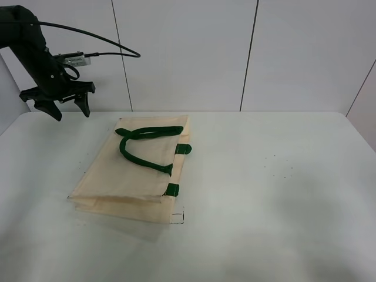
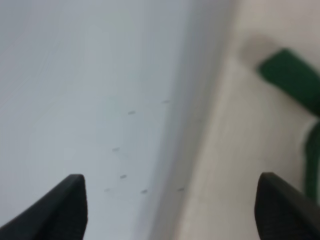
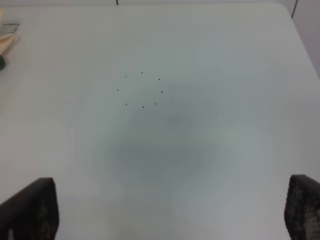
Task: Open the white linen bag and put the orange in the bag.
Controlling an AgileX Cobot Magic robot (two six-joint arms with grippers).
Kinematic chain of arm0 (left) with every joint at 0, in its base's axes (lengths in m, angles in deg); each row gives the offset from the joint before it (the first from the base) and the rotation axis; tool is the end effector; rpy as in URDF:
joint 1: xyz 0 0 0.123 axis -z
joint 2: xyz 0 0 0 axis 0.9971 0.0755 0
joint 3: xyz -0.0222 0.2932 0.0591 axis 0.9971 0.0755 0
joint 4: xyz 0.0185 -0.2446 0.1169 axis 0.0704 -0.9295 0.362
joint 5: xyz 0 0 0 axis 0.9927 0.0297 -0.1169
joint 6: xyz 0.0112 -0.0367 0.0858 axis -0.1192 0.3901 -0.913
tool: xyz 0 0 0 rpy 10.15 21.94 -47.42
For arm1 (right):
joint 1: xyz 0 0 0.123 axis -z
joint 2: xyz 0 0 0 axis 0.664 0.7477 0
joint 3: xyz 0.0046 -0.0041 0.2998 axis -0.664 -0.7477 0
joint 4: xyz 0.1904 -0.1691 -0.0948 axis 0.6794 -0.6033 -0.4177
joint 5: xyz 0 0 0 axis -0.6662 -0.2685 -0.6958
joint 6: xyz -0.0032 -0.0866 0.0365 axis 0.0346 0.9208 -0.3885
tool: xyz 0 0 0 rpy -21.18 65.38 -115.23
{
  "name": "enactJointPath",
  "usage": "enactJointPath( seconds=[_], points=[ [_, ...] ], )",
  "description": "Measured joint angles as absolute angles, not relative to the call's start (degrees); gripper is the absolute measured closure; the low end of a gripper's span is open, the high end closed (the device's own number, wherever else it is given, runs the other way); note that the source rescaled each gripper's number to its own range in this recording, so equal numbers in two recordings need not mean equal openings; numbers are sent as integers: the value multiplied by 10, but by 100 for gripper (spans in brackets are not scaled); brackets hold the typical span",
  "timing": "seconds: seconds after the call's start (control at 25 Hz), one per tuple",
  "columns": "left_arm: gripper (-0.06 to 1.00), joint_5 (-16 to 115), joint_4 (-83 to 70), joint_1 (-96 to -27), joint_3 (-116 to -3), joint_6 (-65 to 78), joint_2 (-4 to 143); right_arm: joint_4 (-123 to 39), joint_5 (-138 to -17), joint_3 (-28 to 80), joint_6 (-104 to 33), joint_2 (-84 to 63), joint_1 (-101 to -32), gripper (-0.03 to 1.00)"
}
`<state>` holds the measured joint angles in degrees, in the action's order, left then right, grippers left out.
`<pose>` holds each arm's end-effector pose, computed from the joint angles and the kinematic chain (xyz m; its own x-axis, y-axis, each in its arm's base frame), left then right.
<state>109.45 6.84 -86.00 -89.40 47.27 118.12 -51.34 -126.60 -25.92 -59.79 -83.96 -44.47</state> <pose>0.4918 0.0023 0.2500 -0.9404 -0.1300 -0.3144 -0.1221 0.9915 -0.0449 0.0030 -0.0018 0.2868 -0.4215 -0.0099 -0.9068 -0.0270 0.9996 0.0017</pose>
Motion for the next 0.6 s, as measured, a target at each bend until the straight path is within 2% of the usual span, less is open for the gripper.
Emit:
enactJointPath(
  seconds=[0.2,0.6],
  points=[
    [7,1094,68,-866,-842,470,1157,-513,-1266,-259,-598,-840,-445,-3],
    [7,1116,72,-866,-604,470,998,-514,-1266,-259,-598,-840,-445,-3]
  ],
)
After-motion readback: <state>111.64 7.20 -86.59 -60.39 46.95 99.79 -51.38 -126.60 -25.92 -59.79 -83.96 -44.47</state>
